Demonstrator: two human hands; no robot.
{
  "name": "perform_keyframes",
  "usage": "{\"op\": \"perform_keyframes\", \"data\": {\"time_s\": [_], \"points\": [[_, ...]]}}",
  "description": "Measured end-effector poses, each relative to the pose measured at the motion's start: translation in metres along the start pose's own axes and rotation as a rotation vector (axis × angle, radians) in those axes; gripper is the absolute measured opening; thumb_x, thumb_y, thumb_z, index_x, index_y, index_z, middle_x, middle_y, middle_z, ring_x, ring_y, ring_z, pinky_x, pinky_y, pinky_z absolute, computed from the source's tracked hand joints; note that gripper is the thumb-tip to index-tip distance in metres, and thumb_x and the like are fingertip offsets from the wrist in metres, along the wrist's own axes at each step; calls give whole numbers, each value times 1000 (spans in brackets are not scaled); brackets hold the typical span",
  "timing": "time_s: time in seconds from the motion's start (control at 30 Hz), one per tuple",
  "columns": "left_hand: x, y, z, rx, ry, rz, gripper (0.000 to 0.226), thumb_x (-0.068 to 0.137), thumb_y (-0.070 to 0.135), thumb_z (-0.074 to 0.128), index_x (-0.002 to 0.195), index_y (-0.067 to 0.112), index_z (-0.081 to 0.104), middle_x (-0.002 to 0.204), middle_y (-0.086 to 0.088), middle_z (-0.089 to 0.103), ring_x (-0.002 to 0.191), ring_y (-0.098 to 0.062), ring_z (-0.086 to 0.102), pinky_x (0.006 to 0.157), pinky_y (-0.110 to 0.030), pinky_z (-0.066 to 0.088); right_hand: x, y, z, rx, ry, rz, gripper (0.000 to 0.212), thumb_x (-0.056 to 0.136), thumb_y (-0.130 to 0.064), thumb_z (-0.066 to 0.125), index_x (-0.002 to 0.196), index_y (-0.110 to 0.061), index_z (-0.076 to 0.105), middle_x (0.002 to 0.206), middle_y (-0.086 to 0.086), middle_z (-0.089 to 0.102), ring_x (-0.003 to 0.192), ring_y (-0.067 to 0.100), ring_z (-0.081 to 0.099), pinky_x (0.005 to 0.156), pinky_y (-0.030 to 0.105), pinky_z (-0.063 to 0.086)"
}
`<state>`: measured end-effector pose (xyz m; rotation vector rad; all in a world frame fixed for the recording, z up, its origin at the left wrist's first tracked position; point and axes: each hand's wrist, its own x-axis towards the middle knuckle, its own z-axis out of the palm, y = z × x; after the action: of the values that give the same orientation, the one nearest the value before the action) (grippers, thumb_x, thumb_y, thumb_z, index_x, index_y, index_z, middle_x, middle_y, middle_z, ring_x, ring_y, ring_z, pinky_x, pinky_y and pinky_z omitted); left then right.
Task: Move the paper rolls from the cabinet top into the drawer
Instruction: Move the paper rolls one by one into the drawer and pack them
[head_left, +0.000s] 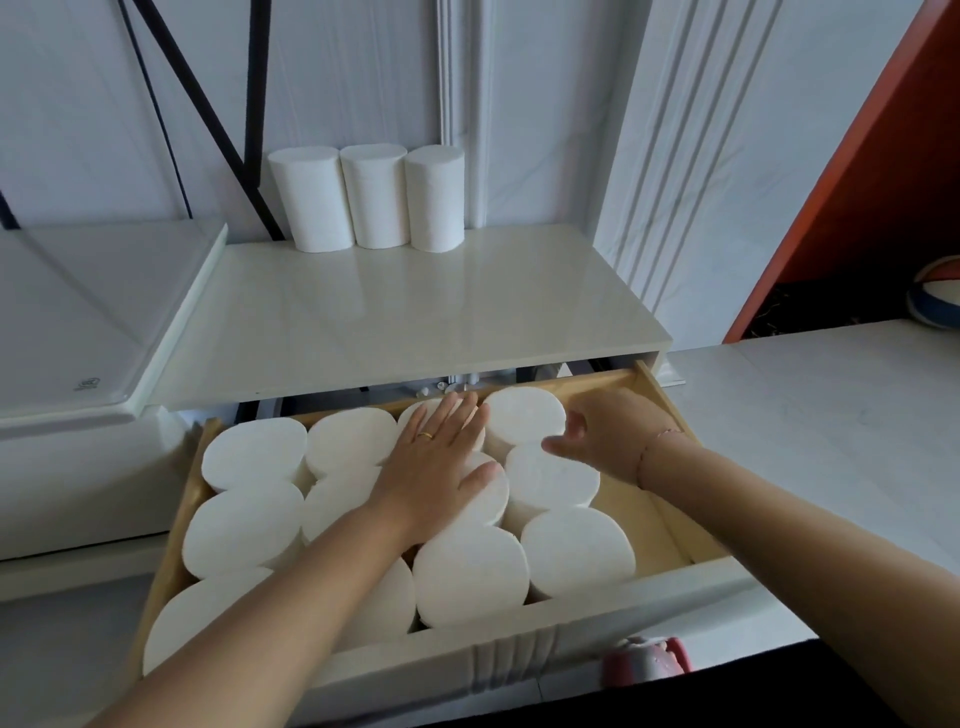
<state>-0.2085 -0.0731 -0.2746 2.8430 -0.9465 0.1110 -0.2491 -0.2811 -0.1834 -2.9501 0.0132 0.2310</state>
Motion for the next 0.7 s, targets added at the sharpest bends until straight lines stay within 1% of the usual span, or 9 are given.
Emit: {"op": "perform_keyframes", "data": {"time_s": [0.03,0.1,0.17,0.2,0.3,0.43,0.5,0.57,0.7], "points": [[-1,-8,-3,15,9,-17,64,96,53,16,150,24,-5,157,5,-14,139,-8,-24,111,-28,-20,10,-5,-4,131,66,-42,28,87,-45,62,86,-17,59,78,-5,59,72,14,54,67,27,48],[-2,-28,-11,16,14,-80,64,96,53,13,148,25,-10,157,6,-15,141,-9,-22,111,-28,-20,34,-17,-6,409,175,-119,25,85,-35,67,95,-14,59,87,-2,61,80,17,57,75,30,49],[-2,-48,-21,20,4,-133,63,95,55,10,145,27,-16,156,8,-18,140,-8,-23,113,-30,-17,61,-31,-4,591,215,-152,33,83,-30,71,108,-12,58,106,2,62,94,17,60,86,31,50],[-1,-58,-27,22,7,-149,64,94,56,9,145,28,-16,155,8,-19,140,-8,-23,113,-30,-16,75,-39,-2,648,223,-163,40,83,-31,72,115,-12,56,114,3,61,100,16,58,90,30,49],[4,-88,-44,19,33,-195,67,93,57,11,148,25,-9,155,8,-16,141,-8,-20,113,-29,-15,119,-64,3,743,266,-163,56,83,-36,71,129,-13,49,130,2,54,114,14,53,96,26,43],[16,-126,-57,56,23,-264,66,95,55,14,148,24,-9,156,7,-17,141,-7,-20,113,-29,-16,177,-90,6,820,295,-117,74,81,-43,71,140,-15,36,145,3,42,132,17,42,100,25,34],[25,-139,-61,46,8,-283,66,95,54,15,149,23,-8,157,6,-16,142,-7,-19,114,-30,-15,203,-98,4,845,311,-93,83,80,-44,72,145,-15,29,150,4,35,137,19,36,101,25,30],[35,-145,-61,22,-8,-282,66,95,56,13,149,24,-8,157,7,-15,141,-6,-19,113,-30,-15,227,-101,0,870,344,-67,91,79,-44,74,148,-15,23,153,3,29,140,20,31,106,28,29],[63,-146,-55,-29,-33,-244,69,92,61,9,149,26,-6,157,9,-13,142,-6,-17,113,-31,-13,267,-98,-10,911,431,-24,102,76,-40,77,151,-13,14,157,4,22,144,20,24,114,31,23]]}}
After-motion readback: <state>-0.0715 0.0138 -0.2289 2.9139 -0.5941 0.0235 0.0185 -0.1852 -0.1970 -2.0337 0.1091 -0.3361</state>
